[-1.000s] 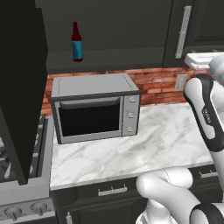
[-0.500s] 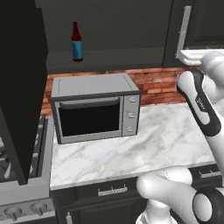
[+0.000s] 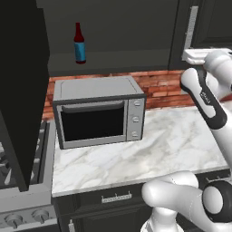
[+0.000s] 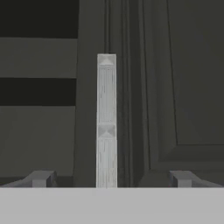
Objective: Get the candle and the beer from the cabinet and move them to the dining counter.
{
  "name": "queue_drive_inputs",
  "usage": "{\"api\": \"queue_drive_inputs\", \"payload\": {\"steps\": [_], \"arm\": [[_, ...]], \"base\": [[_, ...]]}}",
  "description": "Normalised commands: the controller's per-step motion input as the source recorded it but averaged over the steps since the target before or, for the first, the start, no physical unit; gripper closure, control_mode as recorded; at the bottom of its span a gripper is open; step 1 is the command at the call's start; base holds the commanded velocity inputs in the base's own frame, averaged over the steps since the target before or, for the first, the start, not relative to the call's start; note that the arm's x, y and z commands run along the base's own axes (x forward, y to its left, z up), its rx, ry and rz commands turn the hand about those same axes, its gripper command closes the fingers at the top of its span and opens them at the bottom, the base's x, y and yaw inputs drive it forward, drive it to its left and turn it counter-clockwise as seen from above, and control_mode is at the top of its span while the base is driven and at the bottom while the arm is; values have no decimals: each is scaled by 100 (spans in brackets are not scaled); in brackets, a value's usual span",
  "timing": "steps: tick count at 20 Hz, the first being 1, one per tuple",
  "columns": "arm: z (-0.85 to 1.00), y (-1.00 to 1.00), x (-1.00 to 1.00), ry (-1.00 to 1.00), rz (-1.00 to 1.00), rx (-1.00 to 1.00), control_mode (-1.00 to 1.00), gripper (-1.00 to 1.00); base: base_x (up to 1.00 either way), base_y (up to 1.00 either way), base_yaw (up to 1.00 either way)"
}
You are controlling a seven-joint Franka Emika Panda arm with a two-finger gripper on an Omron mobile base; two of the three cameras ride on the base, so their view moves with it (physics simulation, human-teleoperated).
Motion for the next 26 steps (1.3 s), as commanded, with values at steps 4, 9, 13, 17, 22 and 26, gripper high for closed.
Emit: {"api": "queue_drive_inputs", "payload": {"steps": [4,9,13,17,22,26], "arm": [[-2,0,23,0,0,0,-100,-100],[-6,0,20,0,0,0,-100,-100],[-1,0,18,0,0,0,-100,-100],[0,0,29,0,0,0,-100,-100],[0,0,31,0,0,0,-100,-100],[0,0,32,0,0,0,-100,-100]], "base": [[0,0,0],[0,0,0],[0,0,0],[0,0,0],[0,0,0],[0,0,0]]}}
